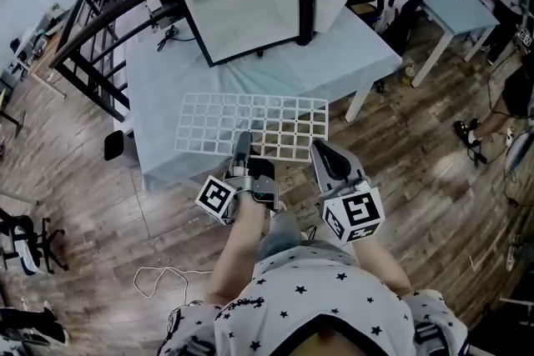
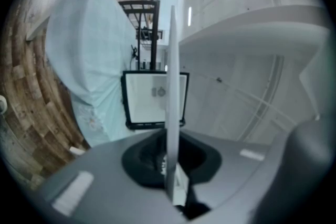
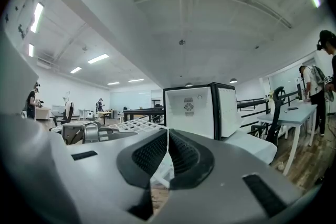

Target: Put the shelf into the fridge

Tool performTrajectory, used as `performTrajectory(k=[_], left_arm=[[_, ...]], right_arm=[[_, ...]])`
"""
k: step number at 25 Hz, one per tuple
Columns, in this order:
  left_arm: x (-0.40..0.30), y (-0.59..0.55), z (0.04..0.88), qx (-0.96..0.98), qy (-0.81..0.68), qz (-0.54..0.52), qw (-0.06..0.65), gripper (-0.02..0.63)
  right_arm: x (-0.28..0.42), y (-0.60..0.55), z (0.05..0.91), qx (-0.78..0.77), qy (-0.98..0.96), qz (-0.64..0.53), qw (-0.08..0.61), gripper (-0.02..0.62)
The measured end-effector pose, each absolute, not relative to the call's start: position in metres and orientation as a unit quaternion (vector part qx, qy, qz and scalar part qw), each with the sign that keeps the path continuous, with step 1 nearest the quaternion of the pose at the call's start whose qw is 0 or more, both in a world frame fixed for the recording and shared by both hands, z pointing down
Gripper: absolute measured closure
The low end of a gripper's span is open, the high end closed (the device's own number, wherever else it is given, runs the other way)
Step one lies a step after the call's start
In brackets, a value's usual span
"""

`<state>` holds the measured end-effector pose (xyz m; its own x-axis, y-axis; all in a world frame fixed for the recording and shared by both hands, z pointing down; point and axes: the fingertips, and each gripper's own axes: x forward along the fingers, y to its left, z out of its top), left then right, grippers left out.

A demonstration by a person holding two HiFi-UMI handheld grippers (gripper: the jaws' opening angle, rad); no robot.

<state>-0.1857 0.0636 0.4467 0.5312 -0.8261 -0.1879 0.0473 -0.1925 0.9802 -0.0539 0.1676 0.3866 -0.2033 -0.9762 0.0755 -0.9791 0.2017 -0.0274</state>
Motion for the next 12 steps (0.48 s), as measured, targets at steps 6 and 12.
performTrajectory(k=[6,12], left_arm=[[-0.177,0.039,0.448,0.667,-0.293,-0.388,0.564,0.577],[-0.155,-0.004,0.454,0.662,-0.29,-0.396,0.566,0.577]], right_arm=[[-0.044,0.149,0.392,0.634,-0.772,0.038,0.021,0.574],[-0.018,0.117,0.397,0.641,-0.767,0.03,0.031,0.574]])
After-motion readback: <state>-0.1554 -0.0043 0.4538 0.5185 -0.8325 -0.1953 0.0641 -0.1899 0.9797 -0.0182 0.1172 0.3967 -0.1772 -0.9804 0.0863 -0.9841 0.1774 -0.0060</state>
